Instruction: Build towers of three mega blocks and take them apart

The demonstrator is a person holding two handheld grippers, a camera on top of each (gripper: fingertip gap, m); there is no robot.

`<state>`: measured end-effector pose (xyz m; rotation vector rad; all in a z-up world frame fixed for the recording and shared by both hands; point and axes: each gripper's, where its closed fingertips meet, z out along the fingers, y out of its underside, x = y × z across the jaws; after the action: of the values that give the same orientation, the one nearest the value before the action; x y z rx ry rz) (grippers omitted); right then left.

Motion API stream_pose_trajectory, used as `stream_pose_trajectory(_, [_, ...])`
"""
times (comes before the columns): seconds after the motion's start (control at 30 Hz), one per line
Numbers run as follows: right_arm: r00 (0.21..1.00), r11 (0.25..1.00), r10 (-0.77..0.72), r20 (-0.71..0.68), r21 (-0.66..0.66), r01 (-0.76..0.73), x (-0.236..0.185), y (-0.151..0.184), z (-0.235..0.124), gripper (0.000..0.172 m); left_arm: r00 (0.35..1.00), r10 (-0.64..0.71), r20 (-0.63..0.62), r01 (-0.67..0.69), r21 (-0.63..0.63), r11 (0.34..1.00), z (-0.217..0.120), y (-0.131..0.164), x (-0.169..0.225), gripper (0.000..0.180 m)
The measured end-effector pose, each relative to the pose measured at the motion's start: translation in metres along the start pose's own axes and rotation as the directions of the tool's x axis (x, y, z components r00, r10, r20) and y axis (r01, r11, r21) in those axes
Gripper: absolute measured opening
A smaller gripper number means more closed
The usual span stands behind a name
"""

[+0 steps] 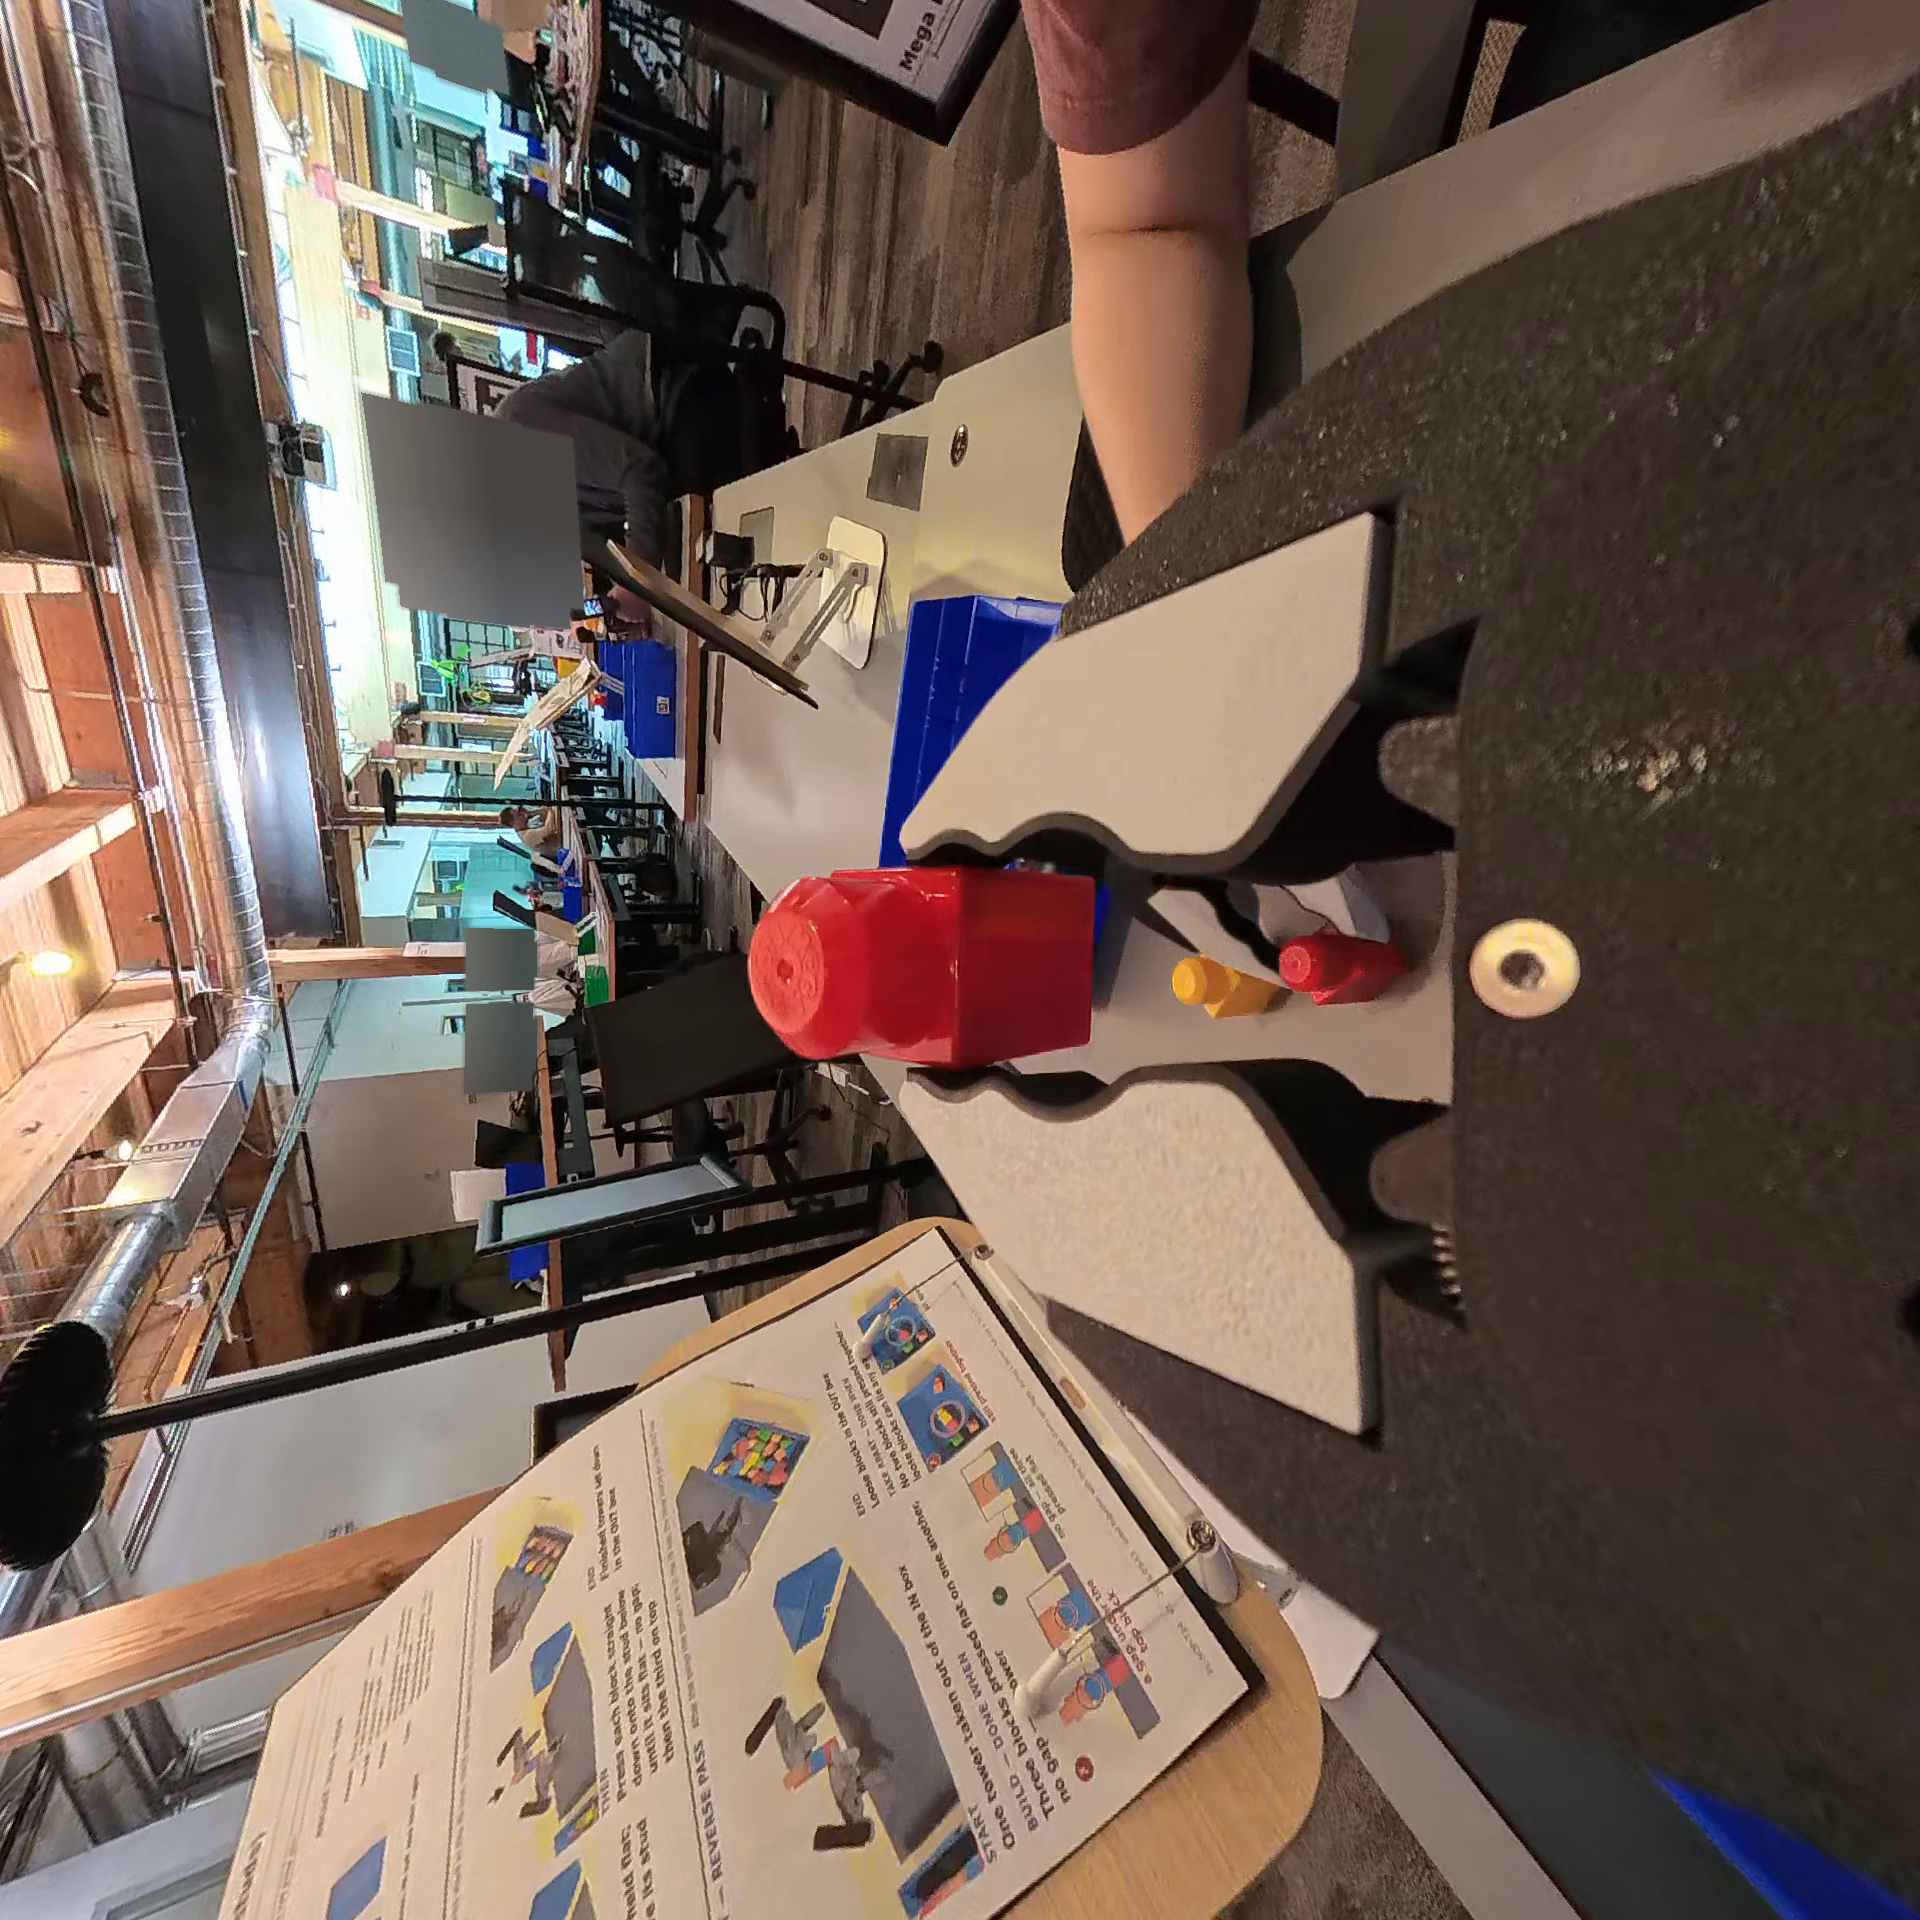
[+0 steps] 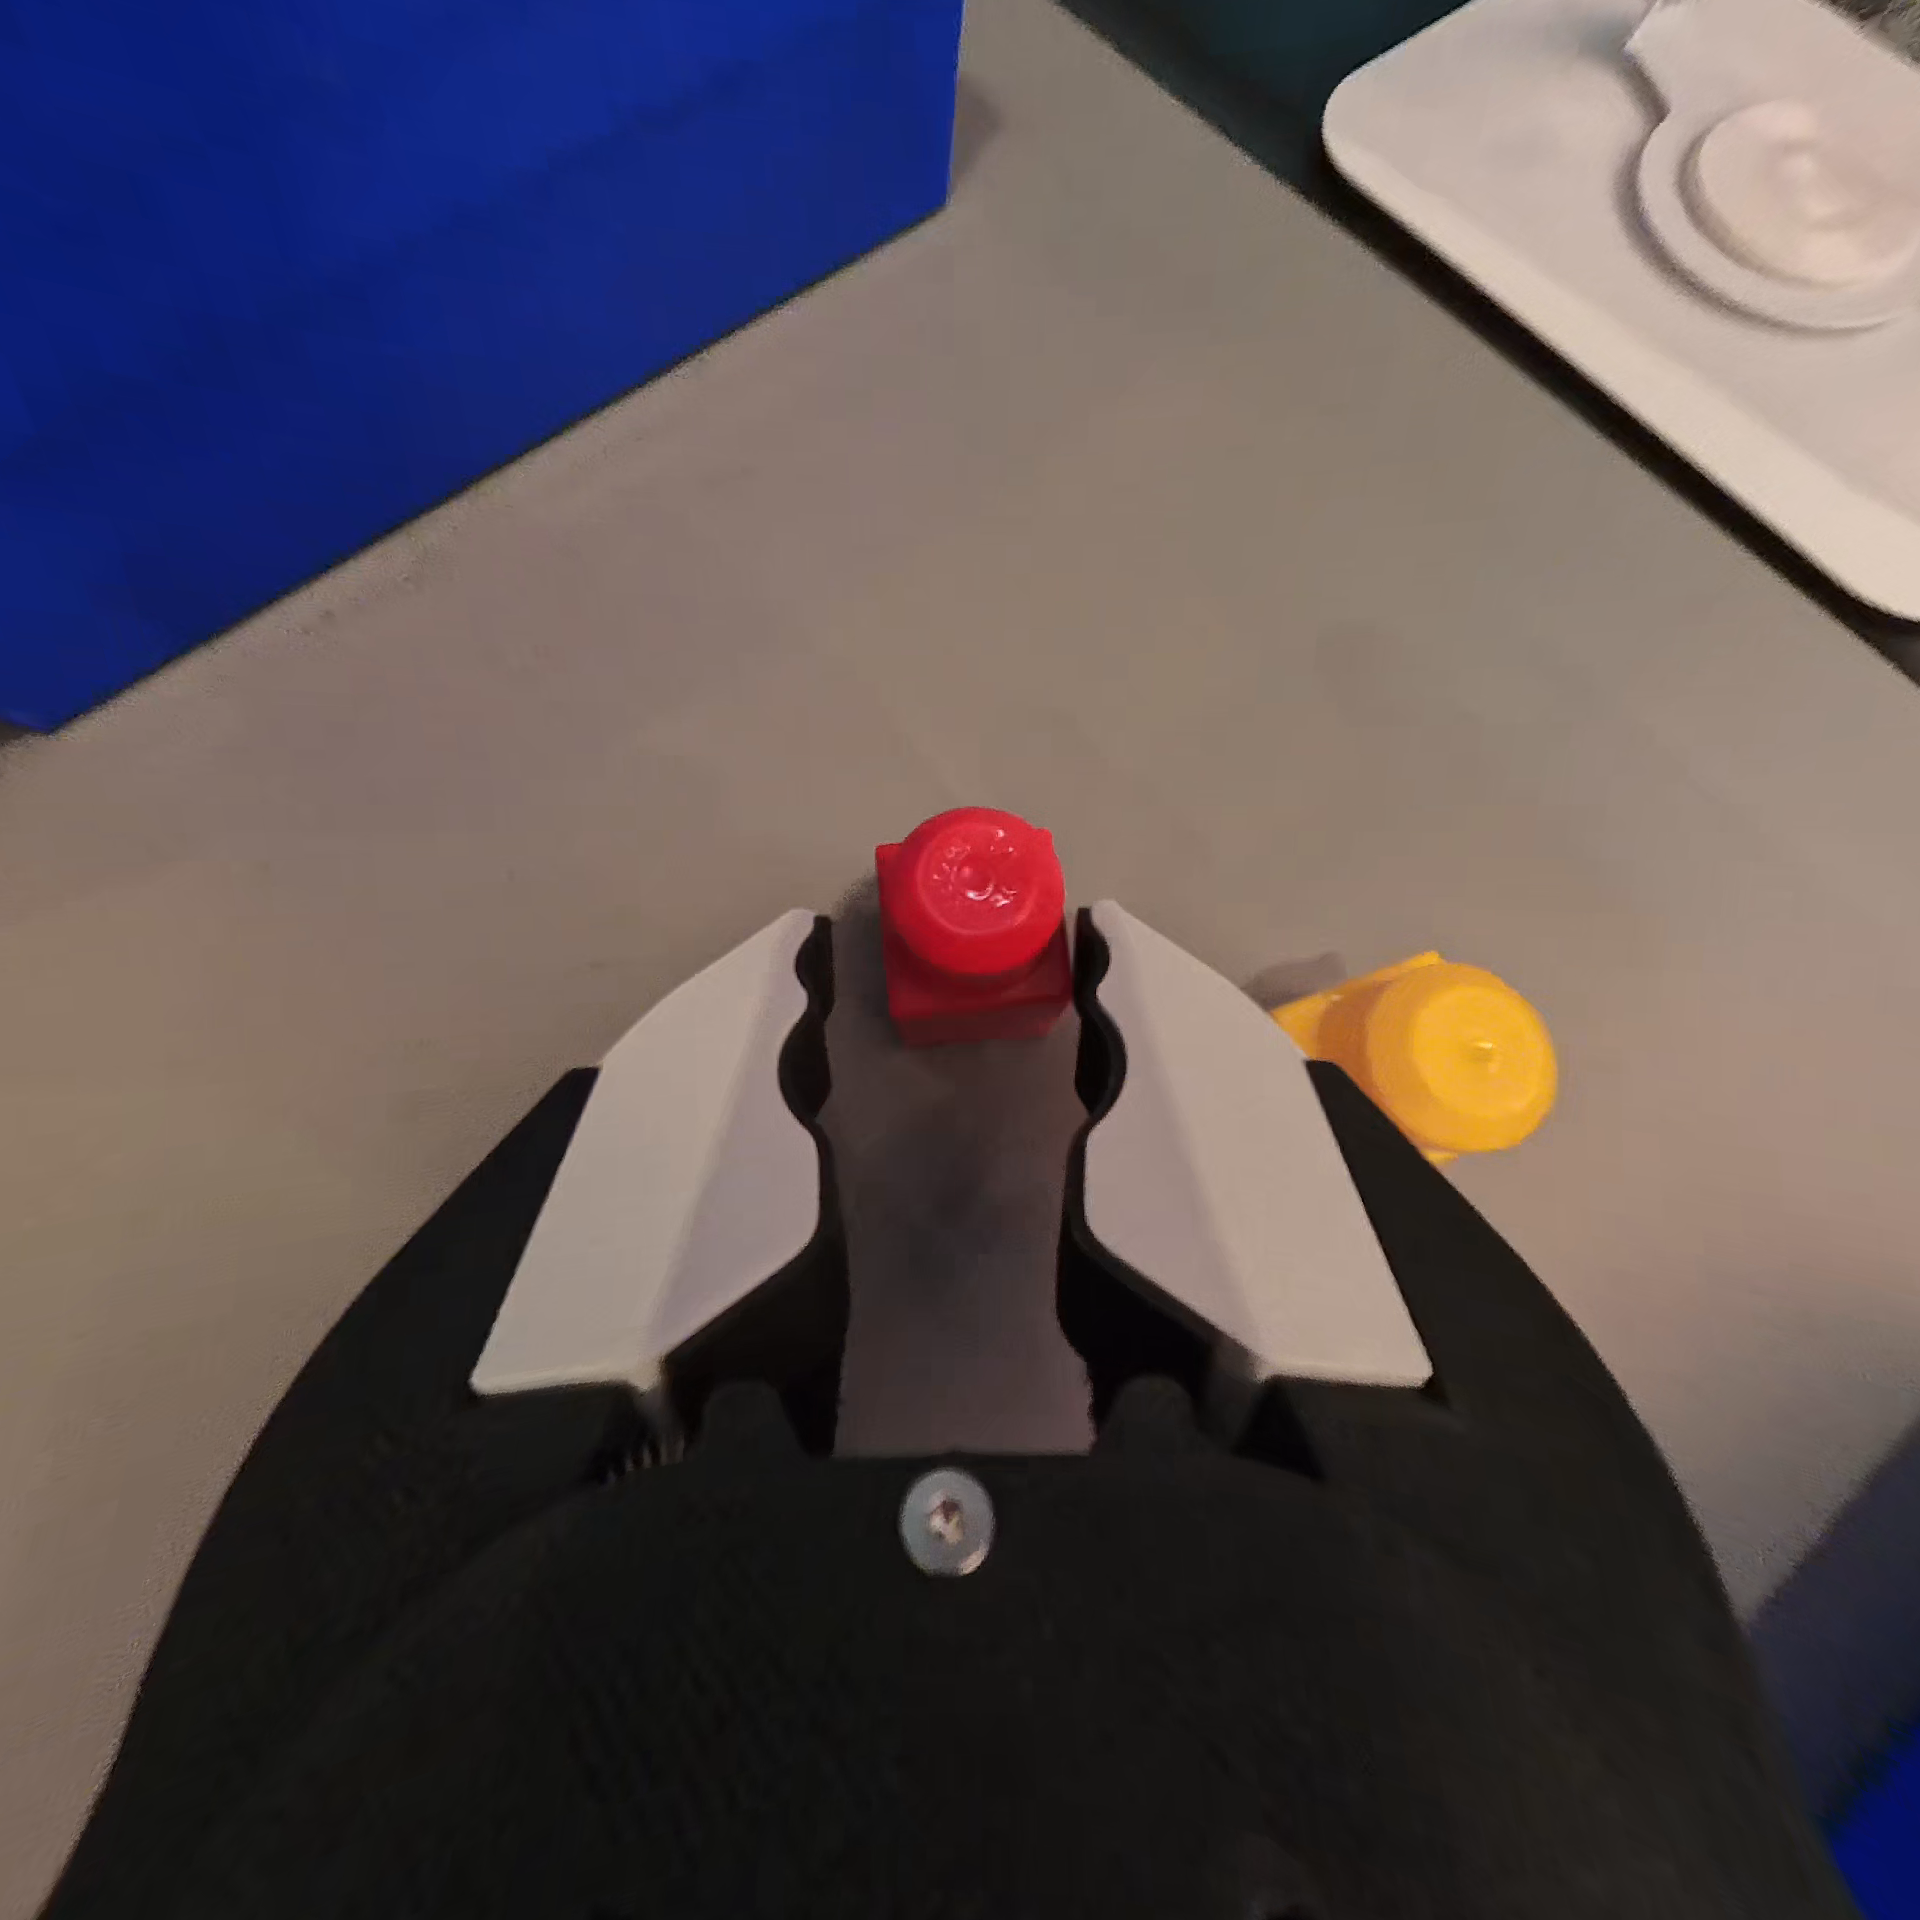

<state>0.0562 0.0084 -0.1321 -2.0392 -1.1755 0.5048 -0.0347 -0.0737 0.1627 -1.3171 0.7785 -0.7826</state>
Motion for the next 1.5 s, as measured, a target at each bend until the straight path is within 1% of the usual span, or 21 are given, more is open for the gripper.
stream_pose_trajectory(0.03, [1.000,1.000,-0.007,0.006,-0.002,0.007,-0.001,0.003,0.004,0.037,1.000,-0.003,-0.007,0.003,-0.003,1.000,0.002,0.001,0.001,0.036])
stream_pose_trajectory(0.1, [1.000,1.000,-0.018,0.009,0.003,0.018,0.001,0.001,0.003,0.037,1.000,-0.008,-0.018,0.008,-0.020,1.000,0.007,0.005,0.003,0.035])
stream_pose_trajectory(0.13, [1.000,0.999,-0.021,0.018,0.032,0.021,0.001,-0.006,-0.004,0.037,1.000,-0.010,-0.024,0.009,-0.040,0.999,0.011,0.010,0.003,0.035])
stream_pose_trajectory(0.17, [0.999,0.996,-0.018,0.036,0.092,0.015,0.000,-0.020,-0.016,0.037,0.999,-0.013,-0.033,0.010,-0.068,0.998,0.014,0.015,0.005,0.035])
stream_pose_trajectory(0.23, [0.992,0.969,0.001,0.124,0.246,-0.032,-0.005,-0.057,-0.055,0.036,0.998,-0.018,-0.056,0.010,-0.140,0.990,0.023,0.030,0.008,0.035])
stream_pose_trajectory(0.3, [0.971,0.917,0.003,0.241,0.387,-0.099,-0.012,-0.093,-0.107,0.036,0.994,-0.039,-0.101,0.016,-0.215,0.977,0.036,0.048,0.017,0.036])
stream_pose_trajectory(0.37, [0.928,0.857,-0.025,0.371,0.487,-0.171,-0.022,-0.118,-0.162,0.036,0.984,-0.073,-0.160,0.021,-0.305,0.952,0.051,0.070,0.029,0.035])
stream_pose_trajectory(0.43, [0.877,0.815,-0.078,0.475,0.537,-0.219,-0.033,-0.130,-0.205,0.036,0.972,-0.109,-0.207,0.018,-0.398,0.917,0.068,0.096,0.042,0.036])
stream_pose_trajectory(0.5, [0.857,0.819,-0.128,0.500,0.541,-0.194,-0.041,-0.130,-0.225,0.036,0.952,-0.152,-0.267,0.013,-0.458,0.889,0.083,0.117,0.060,0.036])
stream_pose_trajectory(0.57, [0.870,0.855,-0.163,0.464,0.507,-0.110,-0.043,-0.122,-0.223,0.036,0.936,-0.183,-0.302,0.002,-0.513,0.858,0.093,0.135,0.073,0.036])
stream_pose_trajectory(0.67, [0.881,0.921,-0.202,0.428,0.390,0.021,-0.045,-0.101,-0.204,0.036,0.922,-0.193,-0.336,-0.029,-0.556,0.831,0.099,0.150,0.086,0.036])
stream_pose_trajectory(0.77, [0.863,0.955,-0.205,0.463,0.289,0.071,-0.052,-0.086,-0.188,0.036,0.903,-0.220,-0.368,-0.028,-0.562,0.827,0.098,0.149,0.095,0.036])
stream_pose_trajectory(0.83, [0.852,0.963,-0.212,0.479,0.249,0.100,-0.056,-0.078,-0.181,0.036,0.908,-0.194,-0.371,-0.077,-0.604,0.793,0.094,0.158,0.096,0.036])
stream_pose_trajectory(0.9, [0.841,0.970,-0.203,0.502,0.218,0.104,-0.058,-0.073,-0.178,0.036,0.906,-0.189,-0.378,-0.100,-0.626,0.774,0.091,0.162,0.097,0.036])
stream_pose_trajectory(1.0, [0.826,0.973,-0.199,0.527,0.205,0.104,-0.059,-0.069,-0.175,0.036,0.900,-0.223,-0.375,-0.083,-0.648,0.757,0.089,0.164,0.098,0.036])
stream_pose_trajectory(1.13, [0.828,0.971,-0.237,0.508,0.158,0.181,-0.060,-0.057,-0.169,0.036,0.895,-0.239,-0.376,-0.090,-0.677,0.731,0.086,0.171,0.099,0.036])
stream_pose_trajectory(1.2, [0.831,0.968,-0.248,0.498,0.166,0.189,-0.059,-0.058,-0.169,0.036,0.893,-0.253,-0.372,-0.072,-0.673,0.736,0.087,0.171,0.099,0.035])
stream_pose_trajectory(1.27, [0.826,0.970,-0.234,0.513,0.177,0.165,-0.059,-0.060,-0.170,0.036,0.879,-0.300,-0.372,-0.027,-0.666,0.746,0.088,0.166,0.100,0.035])
stream_pose_trajectory(1.4, [0.829,0.969,-0.245,0.503,0.163,0.187,-0.060,-0.057,-0.165,0.036,0.885,-0.283,-0.370,-0.053,-0.685,0.727,0.084,0.172,0.098,0.035])
stream_pose_trajectory(1.43, [0.832,0.968,-0.243,0.499,0.174,0.179,-0.059,-0.059,-0.165,0.037,0.887,-0.276,-0.369,-0.056,-0.681,0.730,0.084,0.171,0.097,0.035])
stream_pose_trajectory(1.5, [0.834,0.958,-0.236,0.498,0.261,0.115,-0.059,-0.075,-0.167,0.037,0.887,-0.287,-0.360,-0.015,-0.646,0.763,0.086,0.161,0.092,0.036])
